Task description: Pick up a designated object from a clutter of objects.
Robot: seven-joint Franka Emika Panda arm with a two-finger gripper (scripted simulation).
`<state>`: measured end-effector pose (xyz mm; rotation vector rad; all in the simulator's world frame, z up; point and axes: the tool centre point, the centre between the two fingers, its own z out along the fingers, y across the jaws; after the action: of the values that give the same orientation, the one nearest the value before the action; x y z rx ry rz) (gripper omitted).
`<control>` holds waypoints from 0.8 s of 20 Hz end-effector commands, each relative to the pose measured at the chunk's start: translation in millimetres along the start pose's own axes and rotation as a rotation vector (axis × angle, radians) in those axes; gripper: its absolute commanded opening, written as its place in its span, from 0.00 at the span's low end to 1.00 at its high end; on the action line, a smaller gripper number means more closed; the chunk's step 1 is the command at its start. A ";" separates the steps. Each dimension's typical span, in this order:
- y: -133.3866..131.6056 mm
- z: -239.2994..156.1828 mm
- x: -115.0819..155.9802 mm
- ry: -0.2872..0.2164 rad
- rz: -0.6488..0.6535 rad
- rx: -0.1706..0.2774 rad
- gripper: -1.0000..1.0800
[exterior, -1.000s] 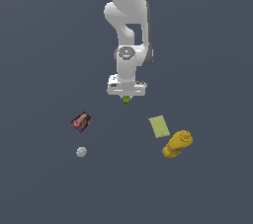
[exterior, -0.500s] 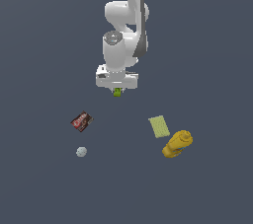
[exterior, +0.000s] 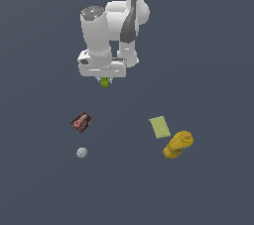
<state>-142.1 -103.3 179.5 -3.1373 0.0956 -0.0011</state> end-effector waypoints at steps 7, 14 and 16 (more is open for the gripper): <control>51.8 -70.5 6.9 -0.001 0.000 0.000 0.00; 92.9 -126.0 14.7 -0.001 0.001 -0.001 0.00; 102.1 -138.4 16.9 -0.001 0.001 -0.002 0.00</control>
<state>-132.4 -199.3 307.6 -3.1390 0.0979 -0.0015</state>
